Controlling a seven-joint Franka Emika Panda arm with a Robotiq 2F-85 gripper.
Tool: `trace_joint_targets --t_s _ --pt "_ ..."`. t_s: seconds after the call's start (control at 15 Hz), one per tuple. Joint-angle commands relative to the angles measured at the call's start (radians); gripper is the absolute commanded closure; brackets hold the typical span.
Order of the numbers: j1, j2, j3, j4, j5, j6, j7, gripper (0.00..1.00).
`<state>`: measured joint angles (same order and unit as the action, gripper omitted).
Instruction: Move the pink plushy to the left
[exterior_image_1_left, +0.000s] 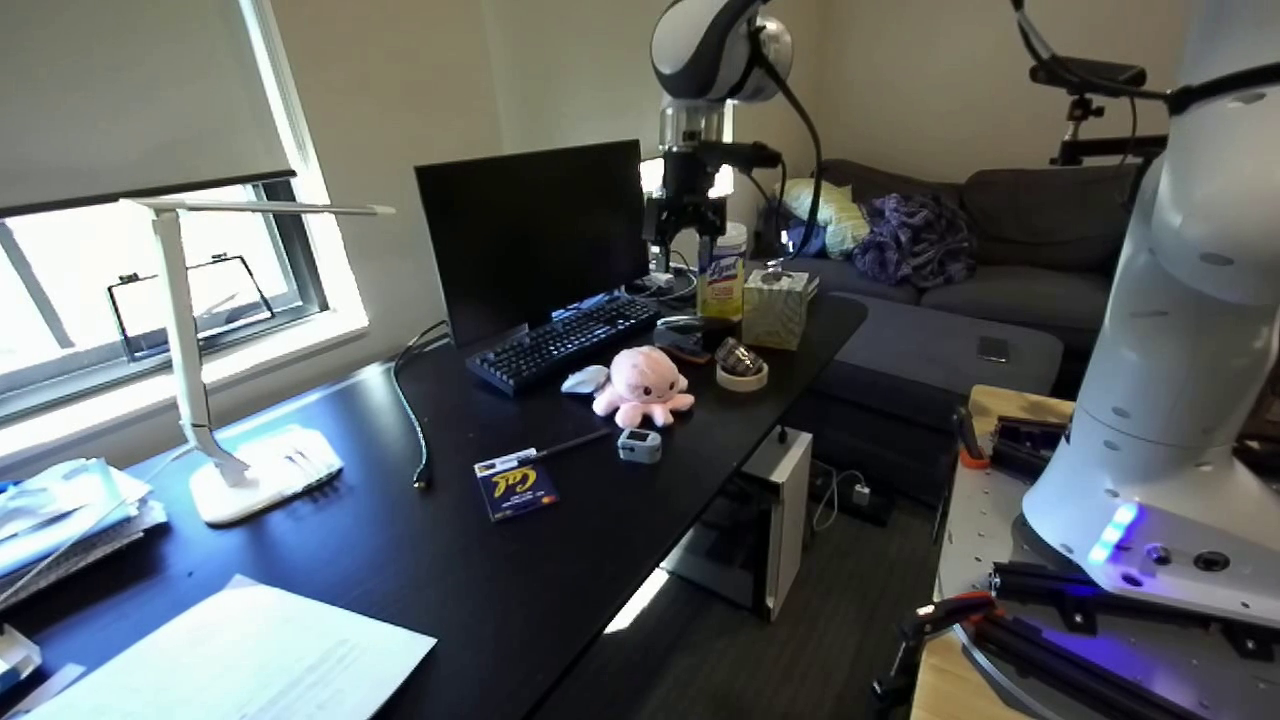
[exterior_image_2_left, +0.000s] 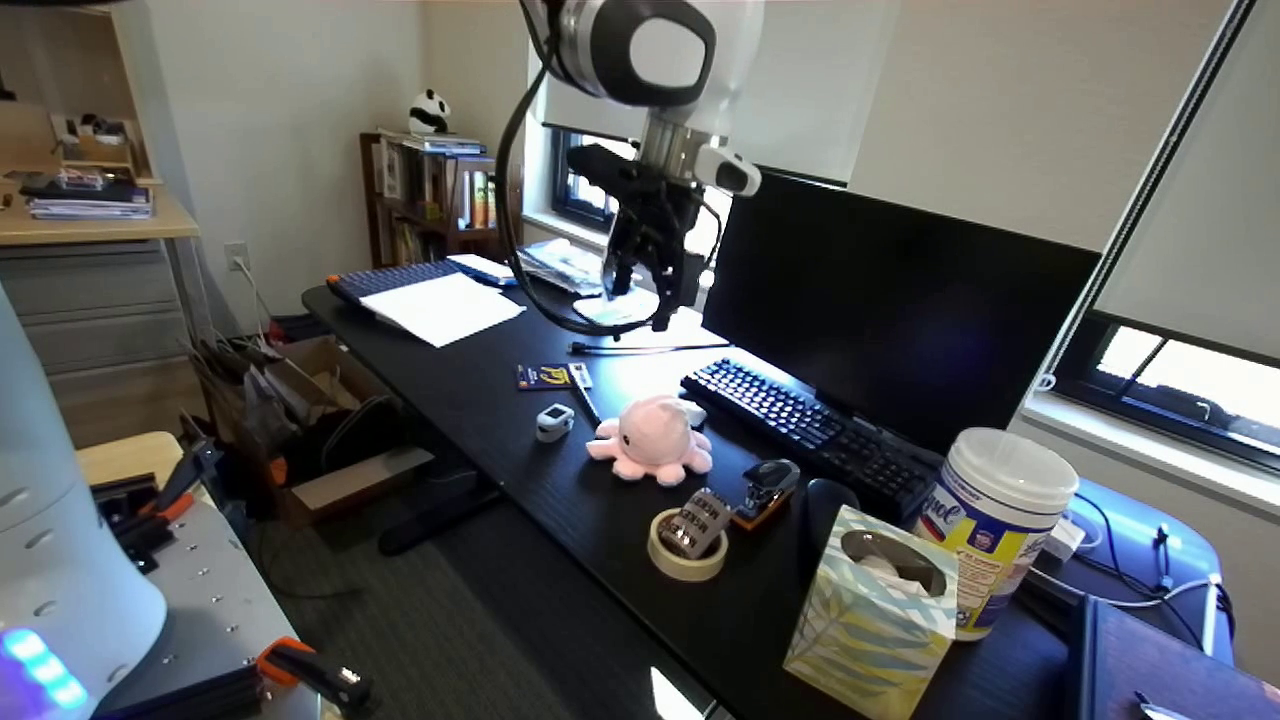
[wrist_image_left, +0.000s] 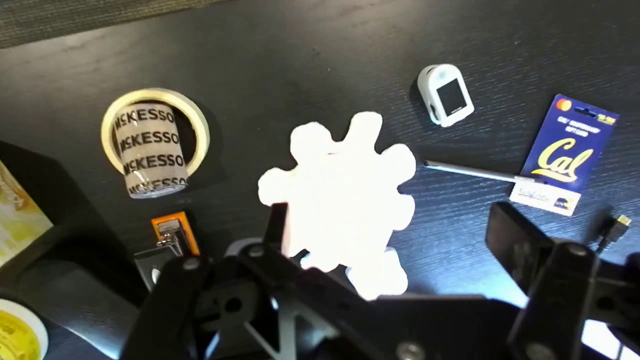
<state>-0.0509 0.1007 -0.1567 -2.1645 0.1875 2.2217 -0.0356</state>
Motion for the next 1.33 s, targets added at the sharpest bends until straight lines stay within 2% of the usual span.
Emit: trace_joint_targets --t_s 0.0,0.4,0.6,1.0,1.07,1.13,1.27 --pt "-0.004 0.174 0.042 0.11 -0.058 0.068 0.026 0.0" --pt "0.032 0.374 0.045 0.266 -0.272 0.017 0.064 0.0" --pt "0.025 0.459 0.058 0.331 -0.279 0.014 0.047 0.0" --pt "-0.017 0.569 0.107 0.424 -0.222 0.002 -0.022 0.0" --pt "-0.026 0.577 0.117 0.433 -0.211 -0.011 -0.032 0.04" --pt "-0.031 0.588 0.118 0.446 -0.21 -0.03 -0.041 0.26" --pt "-0.044 0.592 0.123 0.454 -0.195 -0.062 -0.043 0.31"
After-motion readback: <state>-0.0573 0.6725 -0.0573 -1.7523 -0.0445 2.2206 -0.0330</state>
